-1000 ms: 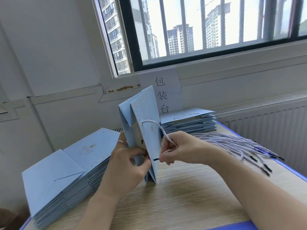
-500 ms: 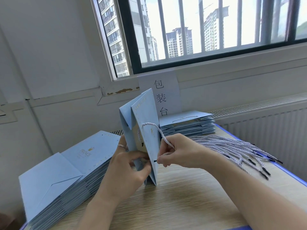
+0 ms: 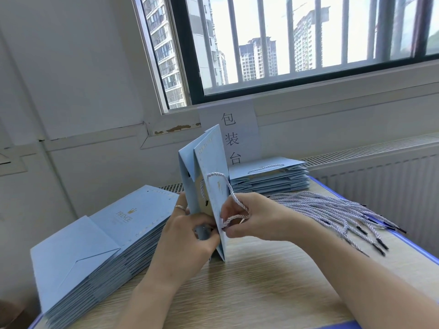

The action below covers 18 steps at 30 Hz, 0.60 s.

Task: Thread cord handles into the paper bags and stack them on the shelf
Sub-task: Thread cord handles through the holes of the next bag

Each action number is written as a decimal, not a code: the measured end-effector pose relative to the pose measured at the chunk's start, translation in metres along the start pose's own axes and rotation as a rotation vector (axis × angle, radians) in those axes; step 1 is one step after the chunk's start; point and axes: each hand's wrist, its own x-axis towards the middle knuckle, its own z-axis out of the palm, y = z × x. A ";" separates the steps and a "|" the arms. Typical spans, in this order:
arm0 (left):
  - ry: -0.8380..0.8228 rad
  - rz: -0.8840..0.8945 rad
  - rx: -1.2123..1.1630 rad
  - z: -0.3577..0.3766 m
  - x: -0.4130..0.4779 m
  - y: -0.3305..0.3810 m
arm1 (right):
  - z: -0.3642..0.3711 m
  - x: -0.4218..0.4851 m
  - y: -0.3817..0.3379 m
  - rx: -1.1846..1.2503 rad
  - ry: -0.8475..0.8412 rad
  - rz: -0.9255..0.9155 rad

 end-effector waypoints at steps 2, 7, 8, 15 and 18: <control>-0.007 -0.014 -0.003 0.001 0.000 -0.001 | -0.003 0.001 0.002 0.014 -0.001 0.033; -0.011 -0.038 -0.007 0.003 0.001 0.000 | -0.009 -0.001 0.000 -0.100 0.426 -0.246; -0.010 -0.035 -0.006 0.003 0.001 0.000 | -0.007 -0.003 -0.001 -0.170 0.529 -0.370; -0.027 -0.046 -0.009 0.003 0.002 -0.002 | 0.024 -0.001 -0.004 -0.629 0.535 -0.564; -0.026 -0.033 -0.019 0.003 0.003 0.001 | 0.026 -0.001 -0.005 -0.652 0.540 -0.581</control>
